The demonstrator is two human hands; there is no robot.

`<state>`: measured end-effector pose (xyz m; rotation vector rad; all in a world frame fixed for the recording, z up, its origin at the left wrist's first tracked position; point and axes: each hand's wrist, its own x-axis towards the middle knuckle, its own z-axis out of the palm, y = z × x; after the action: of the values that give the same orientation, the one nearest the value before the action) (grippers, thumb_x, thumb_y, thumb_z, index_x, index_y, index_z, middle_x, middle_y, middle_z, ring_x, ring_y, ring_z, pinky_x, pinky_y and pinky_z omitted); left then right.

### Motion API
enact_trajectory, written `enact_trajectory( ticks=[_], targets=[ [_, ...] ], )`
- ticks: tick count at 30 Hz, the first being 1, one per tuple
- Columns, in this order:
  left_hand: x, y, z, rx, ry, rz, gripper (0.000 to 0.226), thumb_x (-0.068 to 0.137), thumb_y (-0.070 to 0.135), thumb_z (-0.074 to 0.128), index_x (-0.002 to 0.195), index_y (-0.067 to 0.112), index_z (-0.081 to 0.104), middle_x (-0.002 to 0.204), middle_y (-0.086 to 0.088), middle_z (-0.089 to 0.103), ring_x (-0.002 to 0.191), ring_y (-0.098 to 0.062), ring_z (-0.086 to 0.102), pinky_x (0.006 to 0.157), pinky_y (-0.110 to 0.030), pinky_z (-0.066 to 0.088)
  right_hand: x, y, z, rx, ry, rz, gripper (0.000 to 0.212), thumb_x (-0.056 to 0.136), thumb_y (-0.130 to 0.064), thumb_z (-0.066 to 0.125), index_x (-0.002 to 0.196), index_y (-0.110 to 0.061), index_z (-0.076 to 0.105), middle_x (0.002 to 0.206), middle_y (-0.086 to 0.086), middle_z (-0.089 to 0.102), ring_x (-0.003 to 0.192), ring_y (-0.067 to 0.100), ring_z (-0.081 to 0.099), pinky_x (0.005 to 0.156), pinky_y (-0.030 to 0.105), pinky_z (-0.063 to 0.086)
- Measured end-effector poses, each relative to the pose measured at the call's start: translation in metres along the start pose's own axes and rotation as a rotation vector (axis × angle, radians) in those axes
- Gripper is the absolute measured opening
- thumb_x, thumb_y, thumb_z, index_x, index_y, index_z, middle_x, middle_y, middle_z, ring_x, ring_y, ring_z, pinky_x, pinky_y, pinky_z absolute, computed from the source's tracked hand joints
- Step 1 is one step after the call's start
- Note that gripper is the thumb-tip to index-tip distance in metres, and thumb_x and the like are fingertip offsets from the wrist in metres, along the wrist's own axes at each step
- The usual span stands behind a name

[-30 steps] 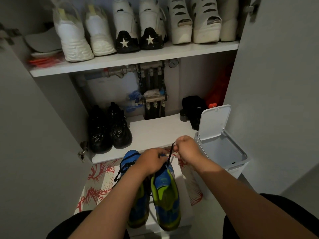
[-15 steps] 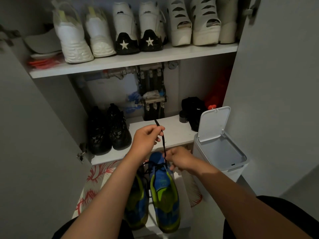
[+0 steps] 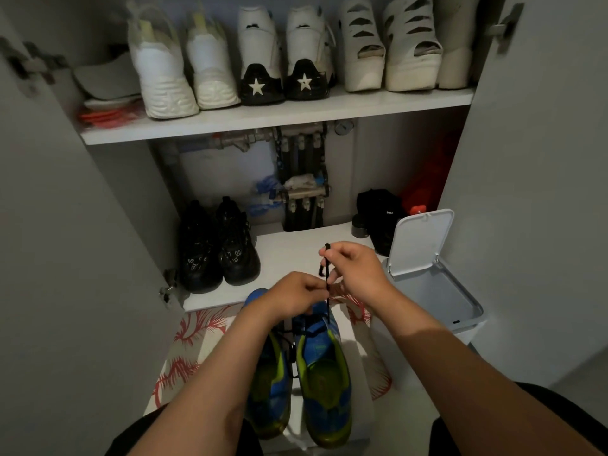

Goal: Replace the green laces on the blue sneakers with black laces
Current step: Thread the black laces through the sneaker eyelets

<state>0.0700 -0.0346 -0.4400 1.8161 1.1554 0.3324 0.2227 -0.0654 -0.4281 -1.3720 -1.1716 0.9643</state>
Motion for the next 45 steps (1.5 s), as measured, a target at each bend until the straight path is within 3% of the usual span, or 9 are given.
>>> enact_trajectory(
  ticks=[4,9,15,21,29,34,38,41,45],
  targets=[
    [0.004,0.003,0.007,0.037,0.069,0.003,0.030,0.092,0.031,0.066,0.086,0.002,0.071,0.071,-0.007,0.057,0.063,-0.015,0.051,0.065,-0.031,0.046,-0.003,-0.003,-0.002,0.031,0.009,0.015,0.016,0.099,-0.016,0.058,0.093,-0.016,0.074,0.089,0.003,0.071,0.052,0.015,0.059,0.056,0.034,0.052],
    [0.003,0.013,0.004,-0.190,0.267,0.017,0.021,0.091,0.026,0.067,0.080,0.010,0.077,0.077,-0.013,0.069,0.058,-0.012,0.055,0.058,-0.024,0.046,-0.002,0.014,-0.008,-0.158,-0.016,0.221,0.022,0.101,-0.020,0.050,0.103,-0.013,0.071,0.084,0.003,0.070,0.048,0.013,0.060,0.046,0.018,0.043],
    [0.000,0.026,-0.006,-0.474,0.434,0.035,0.015,0.088,0.029,0.069,0.084,0.018,0.078,0.071,0.010,0.068,0.058,-0.008,0.057,0.053,-0.021,0.042,-0.006,0.044,-0.002,-0.453,-0.373,0.309,0.013,0.097,-0.022,0.059,0.101,-0.020,0.070,0.091,0.010,0.074,0.062,0.012,0.067,0.043,0.019,0.041],
    [-0.001,0.022,-0.010,-0.484,0.458,0.027,0.017,0.093,0.027,0.067,0.092,0.011,0.073,0.077,0.004,0.069,0.053,-0.006,0.057,0.051,-0.018,0.044,-0.004,0.045,0.001,-0.385,-0.311,0.259,0.024,0.099,-0.026,0.056,0.083,-0.018,0.072,0.071,-0.002,0.071,0.055,0.014,0.064,0.039,0.016,0.040],
    [0.003,0.007,-0.019,-0.306,0.550,-0.044,0.007,0.093,0.018,0.061,0.098,0.013,0.061,0.082,-0.005,0.065,0.072,-0.021,0.064,0.061,-0.025,0.054,-0.004,0.044,0.002,-0.301,-0.217,0.179,0.026,0.102,-0.022,0.054,0.084,-0.016,0.071,0.084,0.004,0.074,0.054,0.016,0.062,0.057,0.024,0.051],
    [-0.004,-0.002,-0.018,0.088,0.629,-0.012,0.053,0.088,0.013,0.062,0.136,0.019,0.041,0.118,-0.001,0.051,0.104,-0.017,0.054,0.088,-0.030,0.045,-0.001,0.038,0.003,-0.240,-0.174,0.089,0.025,0.100,-0.020,0.055,0.084,-0.015,0.074,0.075,-0.001,0.073,0.051,0.014,0.060,0.056,0.023,0.051],
    [-0.006,0.005,-0.014,0.143,0.399,0.253,0.052,0.087,-0.001,0.052,0.130,0.026,0.059,0.131,0.005,0.051,0.124,-0.007,0.047,0.101,-0.011,0.031,-0.004,0.031,0.006,-0.259,-0.262,0.034,0.028,0.101,-0.021,0.054,0.079,-0.014,0.070,0.071,0.001,0.071,0.048,0.015,0.058,0.053,0.023,0.049],
    [-0.006,0.006,-0.011,0.069,0.160,0.187,0.035,0.094,0.012,0.052,0.118,0.032,0.067,0.110,0.011,0.068,0.103,-0.005,0.063,0.090,-0.018,0.045,-0.007,0.026,0.005,-0.313,-0.271,0.015,0.036,0.102,-0.023,0.051,0.072,-0.013,0.068,0.069,0.004,0.070,0.047,0.015,0.057,0.052,0.021,0.045],
    [-0.009,-0.002,-0.022,0.070,0.150,0.130,0.014,0.093,0.030,0.061,0.098,0.040,0.070,0.081,0.012,0.070,0.074,-0.006,0.065,0.079,-0.031,0.054,-0.008,0.023,0.004,-0.307,-0.248,0.041,0.036,0.100,-0.028,0.054,0.070,-0.015,0.070,0.062,-0.002,0.068,0.044,0.011,0.055,0.049,0.023,0.046]
  ],
)
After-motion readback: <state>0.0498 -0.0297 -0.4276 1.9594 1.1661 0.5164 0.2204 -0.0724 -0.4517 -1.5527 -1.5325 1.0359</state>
